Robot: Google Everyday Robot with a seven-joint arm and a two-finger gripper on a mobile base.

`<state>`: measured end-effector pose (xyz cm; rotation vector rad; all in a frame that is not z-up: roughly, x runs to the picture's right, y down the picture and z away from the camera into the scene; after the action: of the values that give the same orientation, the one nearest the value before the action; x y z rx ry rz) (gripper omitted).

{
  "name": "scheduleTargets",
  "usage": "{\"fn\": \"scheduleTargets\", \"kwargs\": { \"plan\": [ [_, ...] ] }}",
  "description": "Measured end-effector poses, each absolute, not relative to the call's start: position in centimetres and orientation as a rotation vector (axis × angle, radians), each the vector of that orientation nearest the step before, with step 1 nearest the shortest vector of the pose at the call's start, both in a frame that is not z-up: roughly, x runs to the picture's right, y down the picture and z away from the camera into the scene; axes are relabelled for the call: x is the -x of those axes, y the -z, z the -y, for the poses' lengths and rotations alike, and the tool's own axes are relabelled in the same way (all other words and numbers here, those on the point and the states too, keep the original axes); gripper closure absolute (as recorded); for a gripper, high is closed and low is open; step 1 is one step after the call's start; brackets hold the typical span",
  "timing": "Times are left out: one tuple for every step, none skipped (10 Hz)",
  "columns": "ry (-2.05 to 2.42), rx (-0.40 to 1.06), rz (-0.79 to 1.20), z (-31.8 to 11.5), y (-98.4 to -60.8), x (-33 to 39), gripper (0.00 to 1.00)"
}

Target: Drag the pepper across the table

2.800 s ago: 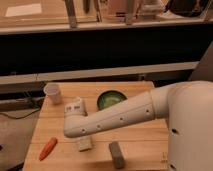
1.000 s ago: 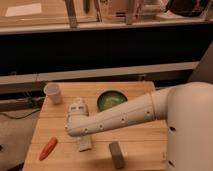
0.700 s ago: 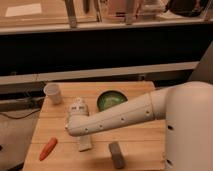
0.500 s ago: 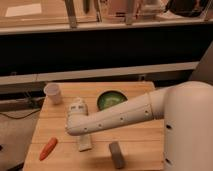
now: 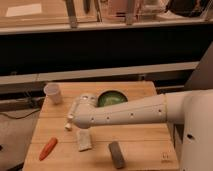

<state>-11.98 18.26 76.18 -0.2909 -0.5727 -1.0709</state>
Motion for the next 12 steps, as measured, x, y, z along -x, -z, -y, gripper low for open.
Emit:
{"fn": "scheduleTargets", "kwargs": {
  "plan": [
    [1.05, 0.303, 0.617, -18.2, -76.1, 12.1, 0.27],
    [1.017, 0.321, 0.673, -18.2, -76.2, 12.3, 0.2],
    [1.005, 0.325, 0.683, -18.3, -76.3, 12.5, 0.2],
    [0.993, 0.332, 0.698, -18.5, -76.5, 13.0, 0.2],
    [0.993, 0.338, 0.714, -18.9, -76.7, 13.7, 0.2],
    [1.0, 0.341, 0.728, -19.4, -76.9, 14.8, 0.2],
    [1.008, 0.342, 0.735, -19.7, -76.9, 15.7, 0.2],
    [1.02, 0.343, 0.744, -20.0, -76.9, 16.8, 0.2],
    [1.033, 0.344, 0.754, -20.4, -76.8, 17.9, 0.2],
    [1.041, 0.346, 0.76, -20.6, -76.7, 18.4, 0.2],
    [1.045, 0.347, 0.764, -20.8, -76.5, 18.7, 0.2],
    [1.049, 0.347, 0.768, -20.9, -76.4, 19.3, 0.2]
  ]
}}
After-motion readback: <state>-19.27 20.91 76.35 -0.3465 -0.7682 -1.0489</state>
